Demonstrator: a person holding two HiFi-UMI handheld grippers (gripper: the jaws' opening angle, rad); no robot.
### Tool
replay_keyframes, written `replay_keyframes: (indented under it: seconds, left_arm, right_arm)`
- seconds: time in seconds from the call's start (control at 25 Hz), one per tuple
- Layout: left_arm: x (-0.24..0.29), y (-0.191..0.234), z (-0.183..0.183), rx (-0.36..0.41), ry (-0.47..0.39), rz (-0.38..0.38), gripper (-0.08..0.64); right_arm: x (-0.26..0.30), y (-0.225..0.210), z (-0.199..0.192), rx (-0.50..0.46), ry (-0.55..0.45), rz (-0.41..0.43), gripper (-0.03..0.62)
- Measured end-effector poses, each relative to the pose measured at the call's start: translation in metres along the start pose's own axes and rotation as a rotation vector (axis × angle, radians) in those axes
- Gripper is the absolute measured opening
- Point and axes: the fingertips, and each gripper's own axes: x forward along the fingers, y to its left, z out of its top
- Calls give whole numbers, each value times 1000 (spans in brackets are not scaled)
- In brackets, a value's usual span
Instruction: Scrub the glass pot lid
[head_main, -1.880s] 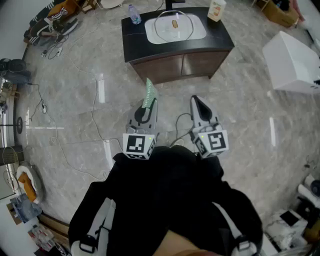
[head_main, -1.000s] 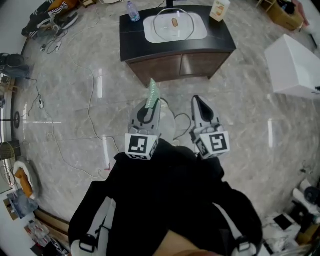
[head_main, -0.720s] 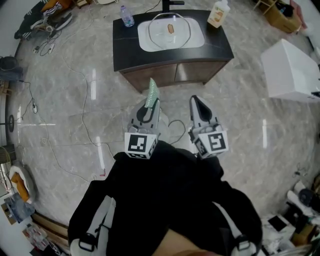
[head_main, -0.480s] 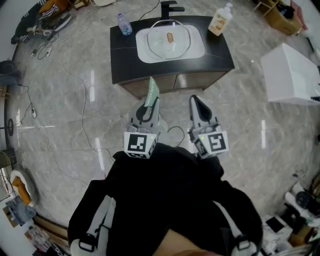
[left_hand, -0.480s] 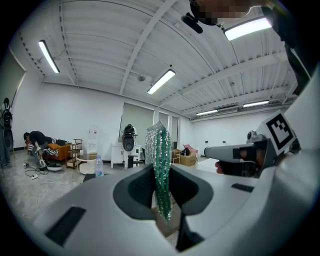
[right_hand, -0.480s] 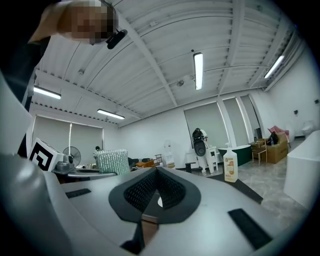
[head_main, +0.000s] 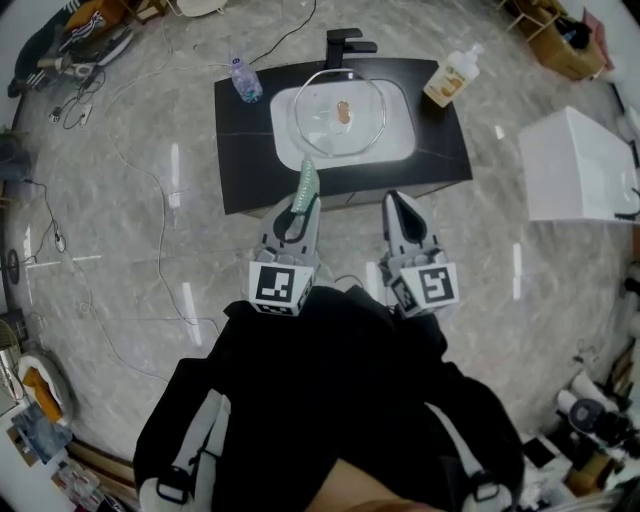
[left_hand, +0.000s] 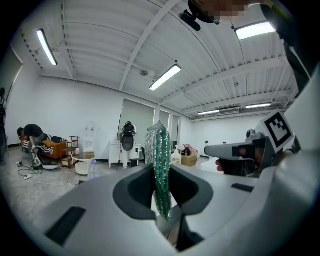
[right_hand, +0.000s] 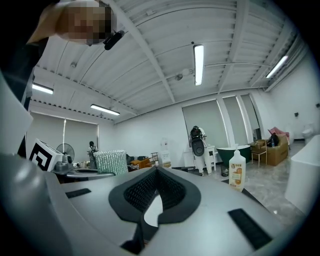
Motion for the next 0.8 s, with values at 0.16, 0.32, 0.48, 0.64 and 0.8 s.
replay_keyframes:
  seconds: [0.16, 0.32, 0.48, 0.64, 0.8]
  left_arm:
    - [31, 29, 3, 4, 13, -15, 55]
    - [53, 55, 0, 31, 48, -28, 55]
    - [76, 70, -3, 37, 57, -27, 54]
    - [92, 76, -15, 68, 91, -16, 55]
    - [111, 80, -22, 120, 141, -8, 55]
  right_arm:
    - [44, -9, 6, -19, 8, -3, 0]
    - [73, -19, 2, -6, 38, -24, 0]
    - [96, -24, 3, -21, 28, -19, 0]
    - [105, -33, -13, -17, 72, -13, 0]
    - [119, -50, -16, -4, 90, -2, 0]
